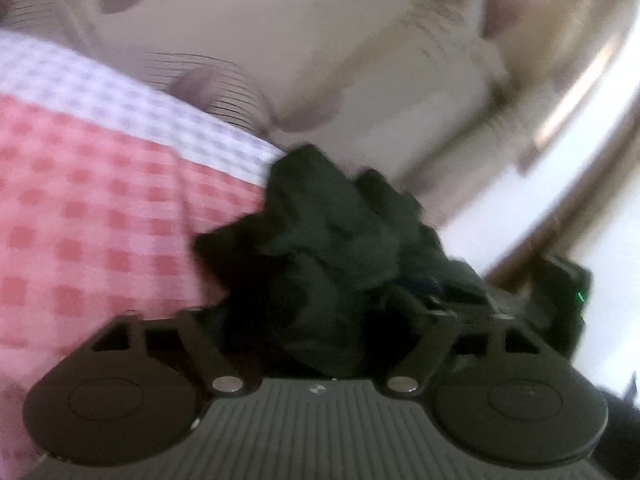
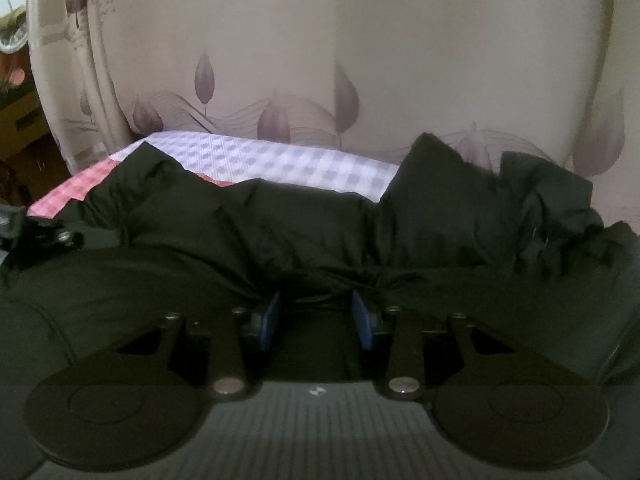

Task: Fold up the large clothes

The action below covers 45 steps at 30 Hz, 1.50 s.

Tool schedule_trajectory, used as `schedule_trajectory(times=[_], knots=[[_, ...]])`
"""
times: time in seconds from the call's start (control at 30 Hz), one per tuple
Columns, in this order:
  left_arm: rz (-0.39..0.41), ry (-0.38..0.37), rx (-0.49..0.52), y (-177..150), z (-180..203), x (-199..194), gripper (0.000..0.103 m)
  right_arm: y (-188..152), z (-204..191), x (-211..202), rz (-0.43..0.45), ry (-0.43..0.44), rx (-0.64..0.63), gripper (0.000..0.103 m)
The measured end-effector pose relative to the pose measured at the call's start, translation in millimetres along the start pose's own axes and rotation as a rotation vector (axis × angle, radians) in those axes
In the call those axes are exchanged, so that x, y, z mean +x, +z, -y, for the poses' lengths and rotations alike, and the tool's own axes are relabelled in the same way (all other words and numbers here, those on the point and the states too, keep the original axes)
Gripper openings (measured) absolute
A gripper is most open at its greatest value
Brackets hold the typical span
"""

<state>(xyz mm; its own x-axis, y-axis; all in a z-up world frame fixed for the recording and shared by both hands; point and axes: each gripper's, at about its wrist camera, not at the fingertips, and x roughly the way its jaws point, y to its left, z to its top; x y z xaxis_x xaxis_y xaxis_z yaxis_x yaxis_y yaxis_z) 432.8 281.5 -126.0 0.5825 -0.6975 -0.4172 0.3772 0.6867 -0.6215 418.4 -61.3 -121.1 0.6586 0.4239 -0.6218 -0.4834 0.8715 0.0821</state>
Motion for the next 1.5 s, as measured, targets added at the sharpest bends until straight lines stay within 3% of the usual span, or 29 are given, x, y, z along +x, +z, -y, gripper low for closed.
schedule_trajectory(times=[0.07,0.2,0.3,0.37,0.57,0.67,0.77,0.8,0.9,1.0,1.1,1.2,1.3,1.37,1.5], knots=[[-0.037,-0.029,0.045,2,5,5,0.103,0,1,-1,0.012,0.014,0.017,0.038],[-0.067,-0.048,0.056,13,0,15,0.102,3,7,0,0.035,0.062,0.078,0.039],[-0.066,-0.049,0.009,22,-10,21,0.087,1,11,-3,0.047,0.087,0.102,0.040],[-0.070,-0.024,-0.020,26,-15,29,0.059,1,10,-3,0.049,0.087,0.102,0.041],[-0.093,-0.045,-0.022,21,-16,35,0.043,0,11,-2,0.053,0.092,0.109,0.043],[-0.084,-0.031,-0.016,20,-15,34,0.042,3,15,-10,0.054,0.099,0.134,0.049],[-0.076,-0.028,-0.020,20,-16,32,0.041,5,20,-59,0.183,0.109,0.175,0.050],[-0.075,-0.028,-0.021,20,-15,31,0.041,6,20,-71,0.183,0.067,0.145,0.050],[-0.065,-0.022,-0.027,19,-15,29,0.041,0,23,-91,0.148,-0.059,0.013,0.048],[-0.058,-0.012,-0.030,18,-14,28,0.042,-16,41,-77,0.029,-0.127,-0.002,0.033],[-0.054,-0.004,-0.037,17,-15,26,0.042,-29,50,-60,0.024,-0.111,0.030,0.033],[-0.052,0.003,-0.039,16,-14,25,0.042,-22,49,-56,-0.013,-0.103,0.039,0.033],[-0.048,0.006,-0.050,16,-14,24,0.042,-14,72,-82,0.007,-0.028,0.212,0.034],[-0.047,0.009,-0.054,16,-15,24,0.043,-14,69,-108,0.072,-0.041,0.195,0.034],[-0.045,0.017,-0.055,15,-13,24,0.043,-30,58,-131,0.093,-0.001,0.137,0.034]])
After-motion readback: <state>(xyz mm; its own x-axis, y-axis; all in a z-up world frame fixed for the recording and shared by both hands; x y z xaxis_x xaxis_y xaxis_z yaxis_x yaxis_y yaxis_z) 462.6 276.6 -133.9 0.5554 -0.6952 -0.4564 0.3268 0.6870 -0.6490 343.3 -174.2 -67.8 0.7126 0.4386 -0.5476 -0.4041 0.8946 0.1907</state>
